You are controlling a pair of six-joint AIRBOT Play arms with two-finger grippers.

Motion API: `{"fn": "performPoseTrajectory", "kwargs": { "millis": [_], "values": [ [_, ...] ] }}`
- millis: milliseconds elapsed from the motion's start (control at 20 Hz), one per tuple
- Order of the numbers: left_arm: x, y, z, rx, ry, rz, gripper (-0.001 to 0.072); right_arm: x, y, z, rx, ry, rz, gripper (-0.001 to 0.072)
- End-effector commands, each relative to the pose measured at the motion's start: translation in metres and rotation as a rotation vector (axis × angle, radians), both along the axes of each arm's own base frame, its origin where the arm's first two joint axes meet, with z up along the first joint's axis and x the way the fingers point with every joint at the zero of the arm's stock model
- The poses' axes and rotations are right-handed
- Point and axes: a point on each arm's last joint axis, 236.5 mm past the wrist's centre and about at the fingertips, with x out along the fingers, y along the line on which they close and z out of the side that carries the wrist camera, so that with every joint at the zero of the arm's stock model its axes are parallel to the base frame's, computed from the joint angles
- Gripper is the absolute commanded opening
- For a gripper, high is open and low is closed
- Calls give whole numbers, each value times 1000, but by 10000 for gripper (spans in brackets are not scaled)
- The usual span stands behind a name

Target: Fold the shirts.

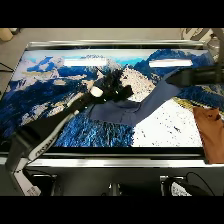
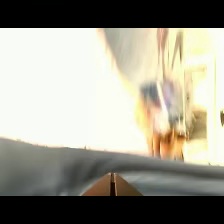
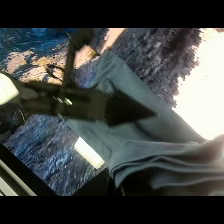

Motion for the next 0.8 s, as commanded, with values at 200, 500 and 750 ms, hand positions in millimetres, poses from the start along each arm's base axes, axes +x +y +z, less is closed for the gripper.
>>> {"fn": "performPoseTrajectory", "kwargs": {
  "millis": [200, 500, 750],
  "values": [
    [42, 240, 180, 363, -433, 179, 25, 59, 193, -97, 184, 79, 167, 20],
    [-15, 282, 260, 435, -563, 201, 25, 42, 292, -182, 395, 287, 251, 526],
    [-24, 278, 256, 458, -560, 176, 26, 54, 169, -174, 171, 246, 274, 587]
  ]
}}
